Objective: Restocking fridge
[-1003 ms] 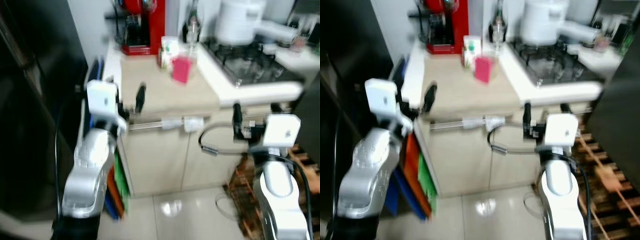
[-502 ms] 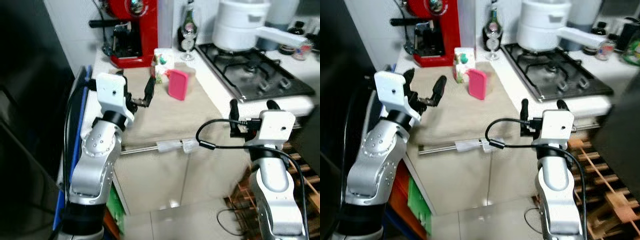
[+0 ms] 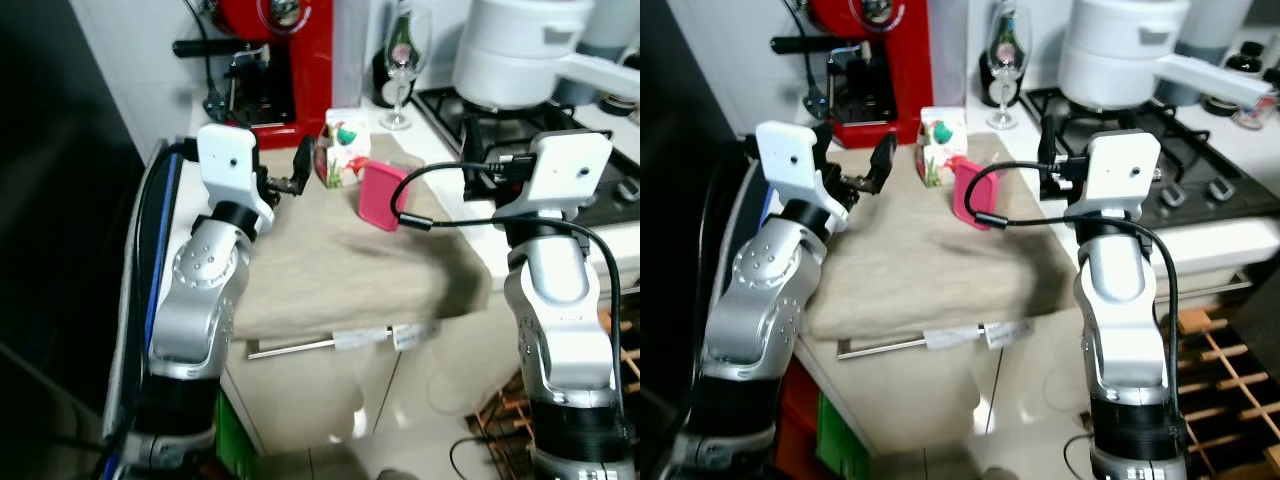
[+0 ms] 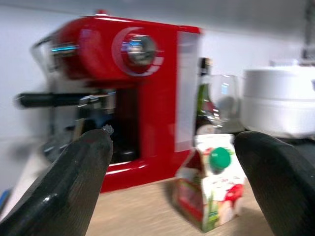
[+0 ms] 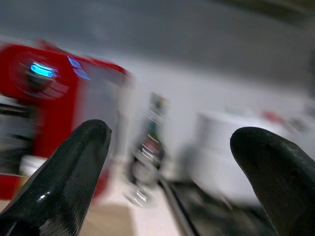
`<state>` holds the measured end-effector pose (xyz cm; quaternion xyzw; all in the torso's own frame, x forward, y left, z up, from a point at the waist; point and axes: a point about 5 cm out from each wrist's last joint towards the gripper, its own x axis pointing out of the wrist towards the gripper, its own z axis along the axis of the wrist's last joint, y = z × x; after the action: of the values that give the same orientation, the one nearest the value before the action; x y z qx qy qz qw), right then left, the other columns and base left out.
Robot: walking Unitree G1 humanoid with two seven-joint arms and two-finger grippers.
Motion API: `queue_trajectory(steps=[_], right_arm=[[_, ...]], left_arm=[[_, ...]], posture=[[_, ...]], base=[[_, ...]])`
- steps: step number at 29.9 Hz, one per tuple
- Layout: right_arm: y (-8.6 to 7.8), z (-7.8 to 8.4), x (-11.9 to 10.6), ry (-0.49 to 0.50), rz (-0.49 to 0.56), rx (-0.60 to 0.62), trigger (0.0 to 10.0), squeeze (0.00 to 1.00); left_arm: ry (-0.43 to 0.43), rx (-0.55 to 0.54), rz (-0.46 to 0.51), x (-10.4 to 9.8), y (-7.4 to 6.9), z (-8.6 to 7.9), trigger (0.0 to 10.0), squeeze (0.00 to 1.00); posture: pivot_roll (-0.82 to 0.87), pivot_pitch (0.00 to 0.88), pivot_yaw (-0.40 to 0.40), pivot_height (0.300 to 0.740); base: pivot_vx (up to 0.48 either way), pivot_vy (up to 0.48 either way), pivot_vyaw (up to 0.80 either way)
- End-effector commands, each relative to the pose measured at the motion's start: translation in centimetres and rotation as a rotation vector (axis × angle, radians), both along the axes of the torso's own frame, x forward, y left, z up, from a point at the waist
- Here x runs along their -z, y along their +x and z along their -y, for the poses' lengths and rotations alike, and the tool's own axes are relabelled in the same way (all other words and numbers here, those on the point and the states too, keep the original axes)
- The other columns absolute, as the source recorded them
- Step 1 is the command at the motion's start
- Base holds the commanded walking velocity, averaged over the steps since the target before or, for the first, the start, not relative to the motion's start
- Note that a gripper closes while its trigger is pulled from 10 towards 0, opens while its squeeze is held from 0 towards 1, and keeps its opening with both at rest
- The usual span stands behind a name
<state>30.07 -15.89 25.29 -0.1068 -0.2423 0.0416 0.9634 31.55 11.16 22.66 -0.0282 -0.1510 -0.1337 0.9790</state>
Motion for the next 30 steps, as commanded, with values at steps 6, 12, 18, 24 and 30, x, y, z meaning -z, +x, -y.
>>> queue_trajectory(steps=[6, 12, 18, 24, 30], right_arm=[[0.4, -0.3, -1.8, -0.13, 0.024, -0.151, 10.0, 0.0], [2.3, 1.4, -0.2, -0.342, -0.105, -0.155, 10.0, 0.0], [4.8, 2.5, 2.3, -0.466, -0.257, -0.129, 10.0, 0.0], [6.1, 3.4, 2.3, -0.572, -0.221, -0.022, 10.0, 0.0], [7.5, 5.1, 2.8, -0.668, -0.247, 0.101, 10.0, 0.0]], left_arm=[[-0.007, 0.016, -0.015, 0.6, -0.1, 0.1, 10.0, 0.0], [-0.004, 0.024, -0.017, 0.6, 0.2, 0.3, 10.0, 0.0], [-0.008, 0.025, -0.016, 0.5, 0.3, 0.3, 10.0, 0.0], [-0.008, 0.021, -0.018, 0.6, 0.1, 0.2, 10.0, 0.0], [-0.017, 0.022, -0.03, 0.7, 0.1, 0.2, 10.0, 0.0]], posture=[[-0.12, 0.0, 0.034, 0.735], [-0.13, 0.0, 0.036, 0.735], [-0.11, 0.0, 0.027, 0.735], [-0.11, 0.0, 0.024, 0.735], [-0.11, 0.003, 0.019, 0.735]], base=[[0.0, 0.0, 0.0], [0.0, 0.0, 0.0], [0.0, 0.0, 0.0], [0.0, 0.0, 0.0], [0.0, 0.0, 0.0]])
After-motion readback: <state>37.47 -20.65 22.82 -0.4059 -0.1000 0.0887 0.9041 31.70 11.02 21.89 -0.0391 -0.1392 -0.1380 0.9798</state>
